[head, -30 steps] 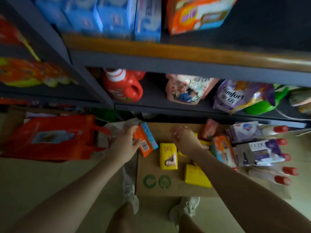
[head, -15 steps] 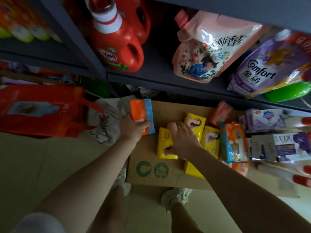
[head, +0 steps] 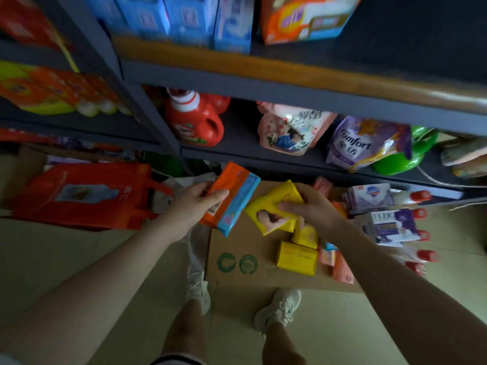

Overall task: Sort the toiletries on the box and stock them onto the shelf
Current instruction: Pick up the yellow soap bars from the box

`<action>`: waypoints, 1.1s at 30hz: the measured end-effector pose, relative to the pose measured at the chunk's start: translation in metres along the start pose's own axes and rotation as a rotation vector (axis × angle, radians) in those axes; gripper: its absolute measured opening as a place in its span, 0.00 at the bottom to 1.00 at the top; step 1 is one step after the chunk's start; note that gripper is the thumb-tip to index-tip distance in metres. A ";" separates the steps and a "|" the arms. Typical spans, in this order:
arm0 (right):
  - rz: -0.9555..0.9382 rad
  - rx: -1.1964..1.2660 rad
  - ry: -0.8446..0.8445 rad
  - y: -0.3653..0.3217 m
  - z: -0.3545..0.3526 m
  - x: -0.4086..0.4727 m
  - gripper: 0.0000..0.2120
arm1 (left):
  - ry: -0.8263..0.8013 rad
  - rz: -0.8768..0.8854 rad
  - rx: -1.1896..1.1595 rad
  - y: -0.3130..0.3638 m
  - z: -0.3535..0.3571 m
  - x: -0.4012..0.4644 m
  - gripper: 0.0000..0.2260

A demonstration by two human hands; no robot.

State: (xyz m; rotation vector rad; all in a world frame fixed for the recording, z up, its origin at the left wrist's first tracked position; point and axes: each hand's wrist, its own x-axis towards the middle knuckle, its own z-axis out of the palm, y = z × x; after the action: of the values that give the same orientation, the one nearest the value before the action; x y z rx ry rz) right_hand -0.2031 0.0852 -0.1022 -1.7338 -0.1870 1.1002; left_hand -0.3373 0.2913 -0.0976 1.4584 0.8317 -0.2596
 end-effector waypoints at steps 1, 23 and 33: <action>-0.016 0.167 -0.057 -0.015 -0.007 -0.012 0.09 | -0.019 0.043 -0.006 0.015 0.001 -0.007 0.11; -0.028 0.682 -0.363 -0.085 -0.012 -0.091 0.31 | 0.111 0.745 0.435 0.130 0.021 -0.057 0.23; -0.244 0.083 -0.078 -0.110 -0.022 -0.100 0.16 | 0.045 0.432 0.200 0.149 0.052 -0.051 0.14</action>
State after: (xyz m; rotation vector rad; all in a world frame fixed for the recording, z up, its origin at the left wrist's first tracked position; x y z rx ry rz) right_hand -0.2042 0.0626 0.0459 -1.5498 -0.3853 0.9820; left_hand -0.2629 0.2476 0.0437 1.7963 0.5169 0.0176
